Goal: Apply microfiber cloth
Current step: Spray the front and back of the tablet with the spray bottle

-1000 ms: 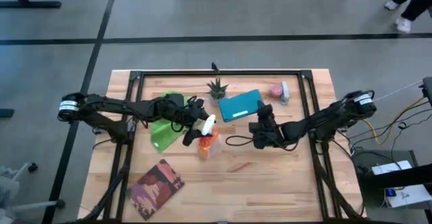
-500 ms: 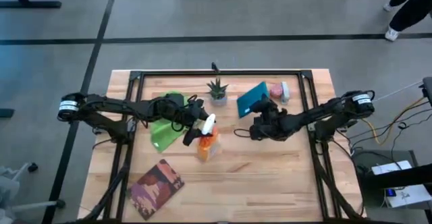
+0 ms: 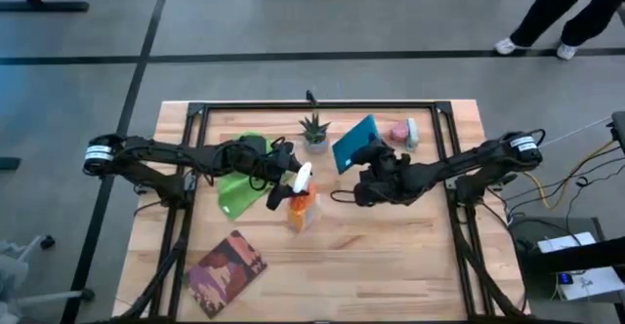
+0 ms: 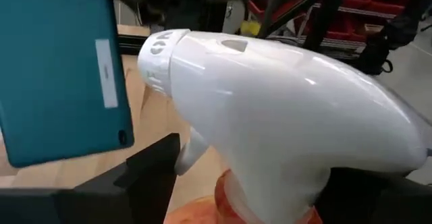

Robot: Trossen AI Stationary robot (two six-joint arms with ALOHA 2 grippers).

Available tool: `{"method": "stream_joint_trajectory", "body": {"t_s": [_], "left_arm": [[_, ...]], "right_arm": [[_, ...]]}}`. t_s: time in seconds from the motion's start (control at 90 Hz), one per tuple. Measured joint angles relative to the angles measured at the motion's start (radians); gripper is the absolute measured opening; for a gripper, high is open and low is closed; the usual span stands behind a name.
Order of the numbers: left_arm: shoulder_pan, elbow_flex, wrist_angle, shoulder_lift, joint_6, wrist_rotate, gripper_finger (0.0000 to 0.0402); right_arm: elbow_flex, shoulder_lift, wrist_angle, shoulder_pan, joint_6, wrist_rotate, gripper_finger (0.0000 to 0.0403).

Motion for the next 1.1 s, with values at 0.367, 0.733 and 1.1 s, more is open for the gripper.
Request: {"method": "stream_joint_trajectory", "body": {"t_s": [0.367, 0.733, 1.1], "left_arm": [[0.000, 0.000, -0.004, 0.000, 0.000, -0.001, 0.0274], [-0.003, -0.002, 0.007, 0.005, 0.003, 0.182, 0.0274], [-0.023, -0.003, 0.001, 0.005, 0.041, 0.256, 0.0273]], "right_arm": [[0.095, 0.000, -0.059, -0.003, -0.094, -0.011, 0.0007], [0.150, 0.009, 0.015, 0.008, -0.295, -0.086, 0.0007], [0.192, 0.044, 0.263, 0.025, -0.603, -0.175, 0.0007]]}}
